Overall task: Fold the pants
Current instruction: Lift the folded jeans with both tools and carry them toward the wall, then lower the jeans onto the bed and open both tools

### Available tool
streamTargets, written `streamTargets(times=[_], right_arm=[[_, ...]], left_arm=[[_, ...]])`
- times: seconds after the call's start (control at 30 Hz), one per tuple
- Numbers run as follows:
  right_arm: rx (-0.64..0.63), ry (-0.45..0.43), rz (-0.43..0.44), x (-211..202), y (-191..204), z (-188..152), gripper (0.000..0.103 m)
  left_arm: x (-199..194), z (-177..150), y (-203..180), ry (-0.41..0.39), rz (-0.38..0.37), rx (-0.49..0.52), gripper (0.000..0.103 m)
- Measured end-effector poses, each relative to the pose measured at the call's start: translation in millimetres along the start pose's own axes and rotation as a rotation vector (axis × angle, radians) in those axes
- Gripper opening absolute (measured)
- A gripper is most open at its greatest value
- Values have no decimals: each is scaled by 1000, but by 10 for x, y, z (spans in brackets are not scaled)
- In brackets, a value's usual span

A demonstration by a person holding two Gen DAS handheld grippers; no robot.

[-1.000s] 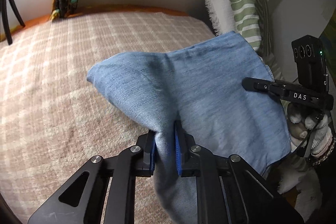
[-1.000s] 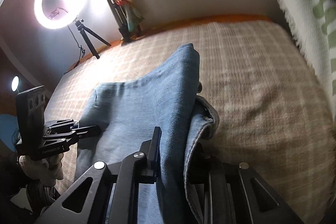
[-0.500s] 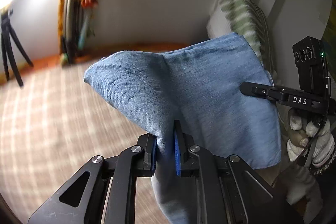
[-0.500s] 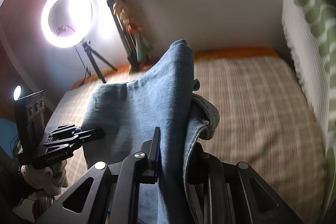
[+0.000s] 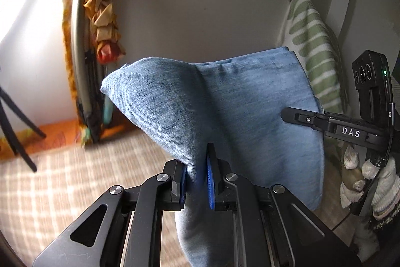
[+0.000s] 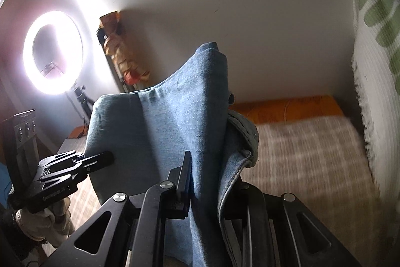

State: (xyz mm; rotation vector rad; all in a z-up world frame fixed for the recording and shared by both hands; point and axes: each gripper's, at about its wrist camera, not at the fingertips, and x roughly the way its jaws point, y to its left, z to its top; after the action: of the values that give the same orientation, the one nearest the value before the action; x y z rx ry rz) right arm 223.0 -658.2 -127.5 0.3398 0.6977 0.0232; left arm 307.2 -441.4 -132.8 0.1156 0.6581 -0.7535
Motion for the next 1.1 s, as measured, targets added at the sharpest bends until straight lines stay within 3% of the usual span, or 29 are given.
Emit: streamTargets(times=[0.47, 0.53, 0.67, 0.77, 0.93, 1.1], right_arm=[[-12, 58, -80, 758, -237, 160, 17], [-25, 67, -100, 828, -218, 177, 19], [-31, 66, -170, 895, -238, 202, 38], [-21, 63, -177, 873, -252, 198, 51], [-44, 33, -194, 766, -216, 162, 63], [-41, 15, -192, 633, -174, 133, 68]], left_arm=[[572, 75, 141, 40, 61, -2, 11], [618, 64, 154, 46, 65, -5, 11], [680, 46, 188, 56, 76, -21, 13], [678, 40, 204, 58, 78, -26, 23], [581, 12, 189, 38, 84, -14, 58], [443, -23, 109, 24, 79, 7, 58]])
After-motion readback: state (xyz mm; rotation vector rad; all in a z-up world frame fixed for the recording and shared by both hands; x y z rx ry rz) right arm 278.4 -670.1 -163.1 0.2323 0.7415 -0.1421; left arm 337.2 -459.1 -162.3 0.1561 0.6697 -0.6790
